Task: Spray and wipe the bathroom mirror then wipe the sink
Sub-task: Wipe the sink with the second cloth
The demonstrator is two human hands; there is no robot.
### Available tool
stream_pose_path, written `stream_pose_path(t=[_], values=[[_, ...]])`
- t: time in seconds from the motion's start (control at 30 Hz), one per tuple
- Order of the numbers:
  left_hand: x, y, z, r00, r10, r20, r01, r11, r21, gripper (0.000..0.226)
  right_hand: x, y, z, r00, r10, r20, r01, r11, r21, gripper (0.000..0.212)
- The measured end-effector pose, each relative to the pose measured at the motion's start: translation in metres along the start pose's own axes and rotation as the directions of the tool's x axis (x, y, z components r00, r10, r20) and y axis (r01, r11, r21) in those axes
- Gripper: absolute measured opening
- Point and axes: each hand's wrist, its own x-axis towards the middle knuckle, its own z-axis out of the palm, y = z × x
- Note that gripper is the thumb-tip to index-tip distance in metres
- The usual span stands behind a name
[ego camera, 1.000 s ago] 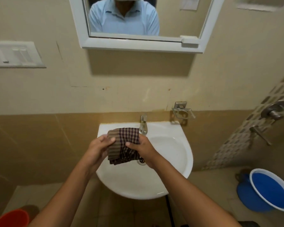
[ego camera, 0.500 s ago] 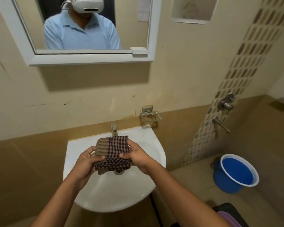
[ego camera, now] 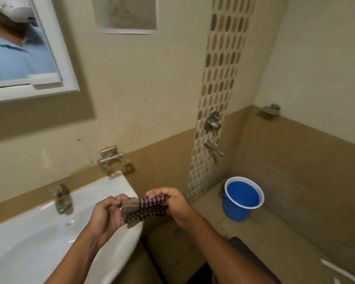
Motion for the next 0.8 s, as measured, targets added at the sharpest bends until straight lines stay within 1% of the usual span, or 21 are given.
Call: stream_pose_path(t=[0.03,0.07,0.1,0.13,0.17,0.2,0.27,0.3,0.33,0.37,0.4,0.47,0.53,0.57,0.63,0.67,0.73,0.77,0.8], values=[[0.01,-0.005,0.015,0.999,-0.028,0.026,0.027,0.999,0.024,0.021,-0.004,-0.002,-0.018,1.0,-0.001,-0.008,0.001,1.0,0.008,0.039],[0.02,-0.011,0.031,0.998,-0.049,0.041,0.046,0.996,0.077,0.018,-0.009,-0.003,-0.035,1.0,0.006,-0.009,-0.006,1.0,0.016,0.031],[0.028,-0.018,0.046,0.996,-0.059,0.063,0.05,0.988,0.143,0.012,-0.015,-0.007,-0.053,1.0,0.015,-0.015,-0.015,0.999,0.042,0.03],[0.035,-0.024,0.059,0.993,-0.06,0.099,0.04,0.98,0.195,0.011,-0.02,-0.009,-0.069,0.999,0.038,-0.025,-0.035,0.996,0.085,0.039],[0.043,-0.031,0.074,0.988,-0.066,0.139,0.032,0.971,0.238,0.015,-0.026,-0.008,-0.088,0.998,0.056,-0.025,-0.053,0.99,0.128,0.041],[0.051,-0.038,0.087,0.983,-0.08,0.166,0.033,0.963,0.269,0.018,-0.032,-0.008,-0.104,0.998,0.063,-0.032,-0.058,0.989,0.137,0.036],[0.064,-0.054,0.11,0.969,-0.147,0.201,0.079,0.946,0.314,0.026,-0.046,-0.005,-0.135,0.994,0.07,-0.084,-0.062,0.993,0.098,0.039],[0.07,-0.06,0.12,0.961,-0.18,0.209,0.099,0.933,0.346,0.031,-0.052,-0.004,-0.147,0.99,0.074,-0.118,-0.067,0.996,0.066,0.034],[0.076,-0.068,0.131,0.949,-0.215,0.231,0.107,0.907,0.407,0.037,-0.057,0.0,-0.16,0.983,0.079,-0.168,-0.077,0.997,0.016,0.02],[0.083,-0.076,0.142,0.933,-0.251,0.259,0.103,0.873,0.477,0.043,-0.061,0.004,-0.173,0.98,0.049,-0.191,-0.059,0.997,-0.047,0.005],[0.09,-0.084,0.152,0.912,-0.301,0.277,0.103,0.825,0.556,0.051,-0.065,0.01,-0.186,0.976,0.027,-0.215,-0.052,0.993,-0.109,0.015],[0.103,-0.101,0.171,0.871,-0.378,0.314,0.078,0.737,0.671,0.056,-0.076,0.018,-0.209,0.963,0.013,-0.269,-0.069,0.977,-0.201,0.038],[0.115,-0.121,0.194,0.812,-0.447,0.376,0.01,0.654,0.756,0.059,-0.088,0.03,-0.229,0.94,0.021,-0.34,-0.1,0.972,-0.215,0.047],[0.12,-0.131,0.204,0.783,-0.482,0.394,-0.011,0.623,0.782,0.056,-0.094,0.035,-0.238,0.926,0.034,-0.376,-0.117,0.973,-0.199,0.049],[0.126,-0.151,0.22,0.753,-0.525,0.398,-0.007,0.598,0.802,0.036,-0.104,0.048,-0.251,0.901,0.069,-0.428,-0.151,0.975,-0.16,0.053],[0.128,-0.162,0.228,0.737,-0.547,0.397,-0.002,0.586,0.81,0.033,-0.109,0.055,-0.258,0.885,0.089,-0.457,-0.17,0.976,-0.138,0.056],[0.135,-0.183,0.24,0.718,-0.563,0.411,-0.011,0.58,0.814,0.046,-0.117,0.066,-0.269,0.833,0.134,-0.537,-0.19,0.98,-0.05,0.063],[0.137,-0.193,0.244,0.714,-0.56,0.42,-0.012,0.591,0.807,0.049,-0.122,0.072,-0.273,0.794,0.16,-0.587,-0.182,0.983,0.022,0.065],[0.139,-0.202,0.246,0.713,-0.562,0.418,0.002,0.599,0.801,0.046,-0.127,0.077,-0.276,0.752,0.195,-0.629,-0.16,0.981,0.112,0.067]])
